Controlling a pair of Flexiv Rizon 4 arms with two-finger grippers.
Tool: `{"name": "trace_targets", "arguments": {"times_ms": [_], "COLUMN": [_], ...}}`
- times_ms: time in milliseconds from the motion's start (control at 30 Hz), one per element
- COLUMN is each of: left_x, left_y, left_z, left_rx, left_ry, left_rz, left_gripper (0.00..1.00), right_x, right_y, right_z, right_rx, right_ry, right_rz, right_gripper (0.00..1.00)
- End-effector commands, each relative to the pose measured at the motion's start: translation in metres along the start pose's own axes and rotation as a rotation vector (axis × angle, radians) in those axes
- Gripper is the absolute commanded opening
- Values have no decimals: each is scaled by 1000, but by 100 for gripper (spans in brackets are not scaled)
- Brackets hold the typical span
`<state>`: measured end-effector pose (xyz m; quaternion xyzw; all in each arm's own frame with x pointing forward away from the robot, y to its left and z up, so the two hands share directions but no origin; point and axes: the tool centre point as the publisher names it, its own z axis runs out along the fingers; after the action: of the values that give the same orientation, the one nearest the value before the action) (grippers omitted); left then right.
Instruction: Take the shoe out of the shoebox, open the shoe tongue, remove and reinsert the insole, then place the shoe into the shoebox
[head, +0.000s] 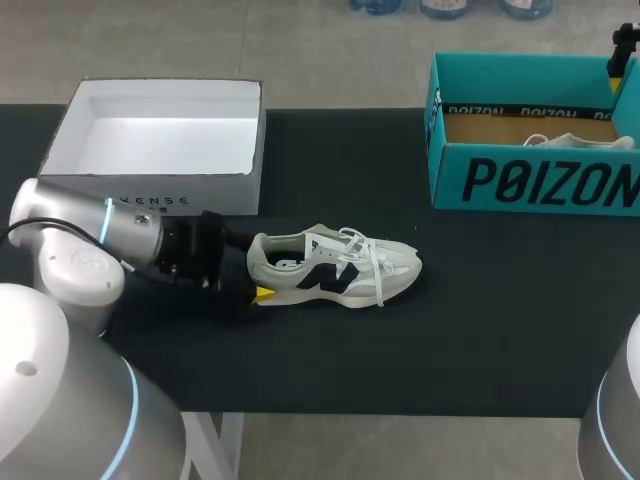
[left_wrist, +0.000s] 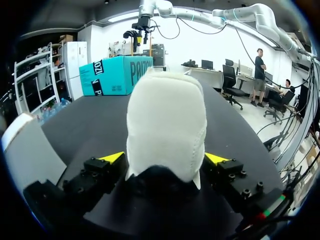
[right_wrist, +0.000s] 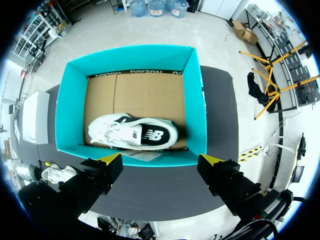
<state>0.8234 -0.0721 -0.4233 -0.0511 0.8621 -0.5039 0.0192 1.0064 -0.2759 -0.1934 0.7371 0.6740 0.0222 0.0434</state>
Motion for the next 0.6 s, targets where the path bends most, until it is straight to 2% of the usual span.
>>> {"name": "trace_targets", "arguments": {"times_ms": [33,167,200,267,300,333,600], "left_x": [-4,-6,-7,-8,-9,-10,-10], "left_y": [2,2,2,1,1,0,-4], "left_z": [7,9,10,10,10,11,10], "left_rx": [-1,-3,-4,-5,-5,-5,-8], "left_ry": [6,10,13,13,16,16,27], "left_rz": [2,6,10,12,15,21,32], "left_gripper": [100,100,95,48,18,0,0], "right_x": [0,0,0,0,0,0,0], "right_y": [-1,-1,-1,-1,-1,-1,-1], "right_z": [0,0,0,0,0,0,0], "right_rx": [-3,-3,-3,-3,-3,-3,-3], "right_ry": [1,1,1,1,1,1,1], "right_rz": [1,1,1,1,1,1,1], "right_gripper": [100,100,100,100,100,100,100]}}
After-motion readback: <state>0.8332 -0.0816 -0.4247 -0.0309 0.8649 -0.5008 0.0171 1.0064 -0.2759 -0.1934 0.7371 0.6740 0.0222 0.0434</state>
